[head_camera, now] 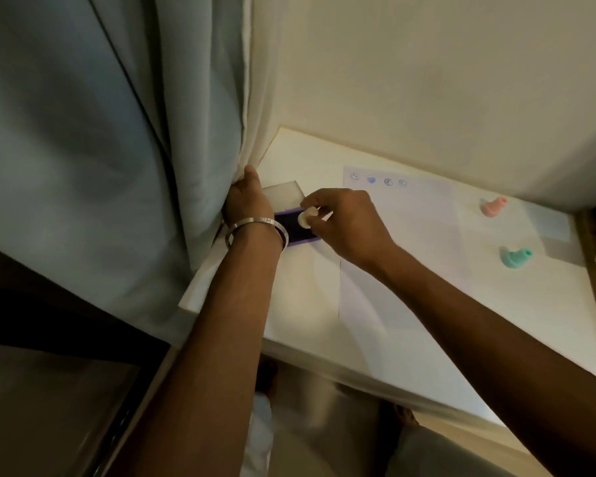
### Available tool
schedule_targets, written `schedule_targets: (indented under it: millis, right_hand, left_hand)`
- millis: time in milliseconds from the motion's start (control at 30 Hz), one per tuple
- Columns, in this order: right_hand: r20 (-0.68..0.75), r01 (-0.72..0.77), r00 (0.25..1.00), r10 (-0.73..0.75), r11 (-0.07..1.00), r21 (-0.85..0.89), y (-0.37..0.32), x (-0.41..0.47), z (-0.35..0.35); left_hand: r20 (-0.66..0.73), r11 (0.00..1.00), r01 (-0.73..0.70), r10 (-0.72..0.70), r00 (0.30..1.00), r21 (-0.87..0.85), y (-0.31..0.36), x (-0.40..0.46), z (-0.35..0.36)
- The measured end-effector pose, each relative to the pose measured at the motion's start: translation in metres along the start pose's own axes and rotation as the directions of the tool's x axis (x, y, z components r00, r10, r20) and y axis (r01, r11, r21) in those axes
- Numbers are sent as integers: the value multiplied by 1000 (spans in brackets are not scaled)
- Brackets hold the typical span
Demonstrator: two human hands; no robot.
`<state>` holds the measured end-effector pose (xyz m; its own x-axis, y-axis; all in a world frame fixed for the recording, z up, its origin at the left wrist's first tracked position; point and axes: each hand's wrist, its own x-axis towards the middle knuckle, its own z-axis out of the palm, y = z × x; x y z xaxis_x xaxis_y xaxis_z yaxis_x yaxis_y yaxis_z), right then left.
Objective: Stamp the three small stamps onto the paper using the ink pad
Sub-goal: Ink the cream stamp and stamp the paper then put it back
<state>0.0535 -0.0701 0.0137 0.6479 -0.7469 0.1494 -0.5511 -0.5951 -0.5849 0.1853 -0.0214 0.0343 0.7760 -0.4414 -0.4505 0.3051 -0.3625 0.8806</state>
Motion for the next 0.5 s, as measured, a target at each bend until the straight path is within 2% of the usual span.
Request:
schedule_targets:
  millis: [167, 300, 400, 500]
  right_hand:
    - [57, 37, 998, -34, 998, -49, -10, 7, 13]
    - [-35, 70, 997, -71, 996, -53, -18, 11, 13]
    - [-51, 130, 990, -135, 988, -88, -19, 12, 18]
    - [89, 153, 986, -139, 970, -188, -14, 10, 29]
  left_hand:
    - [51, 994, 109, -108, 993, -9, 6, 6, -4]
    - [135, 956, 240, -218, 966, -170, 15, 9, -9]
    - [115, 971, 181, -164, 980, -154, 11, 8, -8]
    - [81, 977, 164, -154, 985, -137, 7, 6, -2]
